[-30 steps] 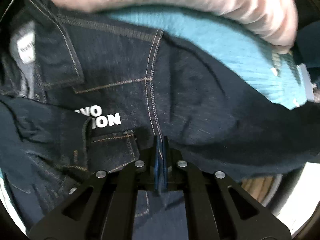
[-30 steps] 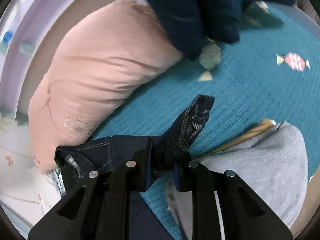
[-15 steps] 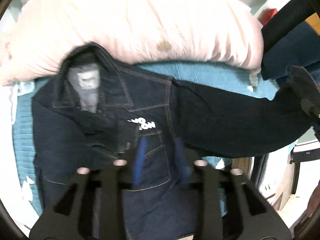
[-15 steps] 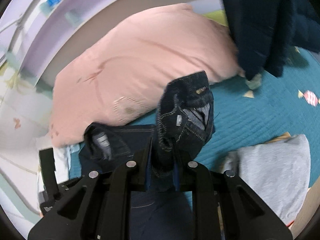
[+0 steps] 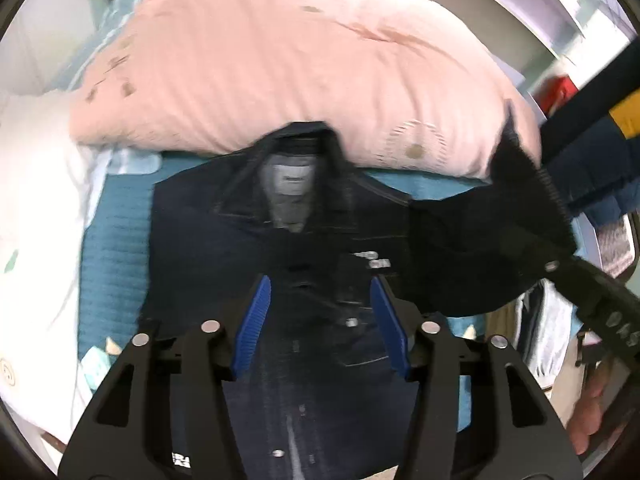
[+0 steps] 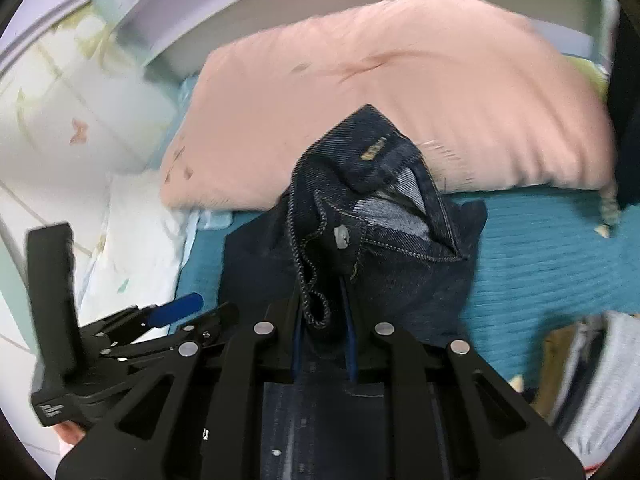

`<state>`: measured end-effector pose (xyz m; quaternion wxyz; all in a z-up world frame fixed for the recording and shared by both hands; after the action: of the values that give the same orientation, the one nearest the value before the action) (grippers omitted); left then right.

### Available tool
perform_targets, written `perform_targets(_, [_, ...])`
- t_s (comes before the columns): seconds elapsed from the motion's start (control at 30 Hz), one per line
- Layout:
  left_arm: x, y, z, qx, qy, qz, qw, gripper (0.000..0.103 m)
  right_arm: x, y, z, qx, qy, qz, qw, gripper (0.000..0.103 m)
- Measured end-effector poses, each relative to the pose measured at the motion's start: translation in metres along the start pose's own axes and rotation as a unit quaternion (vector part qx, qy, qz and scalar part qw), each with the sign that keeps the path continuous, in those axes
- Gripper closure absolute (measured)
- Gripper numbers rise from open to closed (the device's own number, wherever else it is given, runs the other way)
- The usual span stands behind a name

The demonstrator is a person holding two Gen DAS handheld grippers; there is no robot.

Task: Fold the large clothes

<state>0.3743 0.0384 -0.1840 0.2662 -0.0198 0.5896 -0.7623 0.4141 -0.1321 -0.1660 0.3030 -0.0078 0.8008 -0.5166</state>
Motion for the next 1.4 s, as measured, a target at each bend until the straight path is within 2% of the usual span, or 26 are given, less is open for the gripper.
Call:
perform_targets(0.17, [-0.005, 0.0, -0.056, -0.01, -0.031, 0.001, 0.9995, 0.045, -0.004, 0.061, -0.042, -0.02, -0.024, -0.042, 0.999, 0.088])
perform_targets(0.43, [-0.004, 0.024, -0.132, -0.035, -0.068, -0.021, 0.9969, 0.045, 0.02, 0.161, -0.081, -0.033, -0.036, -0.137, 0.989, 0.089])
perform_targets(0.53, [0.0, 0.035, -0.15, -0.045, -0.078, -0.035, 0.9954, 0.045, 0.031, 0.193, -0.091, -0.041, -0.037, -0.168, 0.984, 0.085])
perform_targets(0.6, [0.003, 0.042, -0.158, -0.052, -0.082, -0.041, 0.9945, 0.045, 0.035, 0.206, -0.097, -0.039, -0.04, -0.188, 0.981, 0.079])
perform_targets(0.67, [0.006, 0.045, -0.162, -0.052, -0.089, -0.049, 0.9935, 0.045, 0.041, 0.216, -0.102, -0.058, -0.034, -0.203, 0.977, 0.057])
perform_targets(0.77, [0.008, 0.046, -0.162, -0.05, -0.088, -0.053, 0.9935, 0.045, 0.041, 0.211, -0.103, -0.076, -0.012, -0.195, 0.978, 0.049])
perform_targets(0.87, [0.007, 0.038, -0.155, -0.048, -0.085, -0.038, 0.9945, 0.039, 0.036, 0.193, -0.096, -0.077, -0.004, -0.176, 0.981, 0.039])
perform_targets(0.93, [0.006, 0.035, -0.146, -0.044, -0.081, -0.035, 0.9951, 0.039, 0.031, 0.175, -0.086, -0.076, 0.006, -0.155, 0.985, 0.038])
perform_targets(1.1, [0.005, 0.035, -0.112, -0.028, -0.064, -0.031, 0.9971, 0.039, 0.025, 0.138, -0.056, -0.044, 0.012, -0.116, 0.992, 0.038])
perform_targets(1.23, [0.008, 0.052, -0.082, -0.013, -0.054, -0.042, 0.9976, 0.039, 0.033, 0.119, -0.022, 0.0, 0.017, -0.113, 0.994, 0.038])
perform_targets(1.3, [0.015, 0.068, -0.067, -0.007, -0.047, -0.059, 0.9972, 0.04, 0.041, 0.118, -0.009, 0.002, 0.02, -0.117, 0.993, 0.054])
perform_targets(1.33, [0.017, 0.075, -0.062, -0.008, -0.043, -0.066, 0.9968, 0.041, 0.045, 0.12, -0.005, 0.0, 0.02, -0.124, 0.992, 0.068])
perform_targets(1.37, [0.02, 0.083, -0.057, -0.009, -0.04, -0.074, 0.9964, 0.048, 0.05, 0.124, -0.001, -0.006, 0.021, -0.131, 0.991, 0.077])
perform_targets(1.4, [0.024, 0.091, -0.053, -0.01, -0.037, -0.081, 0.9959, 0.052, 0.056, 0.127, 0.003, -0.014, 0.025, -0.137, 0.99, 0.08])
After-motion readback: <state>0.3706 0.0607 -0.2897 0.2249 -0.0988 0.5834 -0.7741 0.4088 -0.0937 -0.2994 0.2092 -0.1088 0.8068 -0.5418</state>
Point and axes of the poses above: each gripper's, at about its wrist camera, not at the fingertips, and y roughly the way its jaws point, z to its right, x to its underside, the point moved 2 cm from there along y, roughly the way its jaws point, and after that the axes turned 15 degrees about -y, right-handed, at the moved point
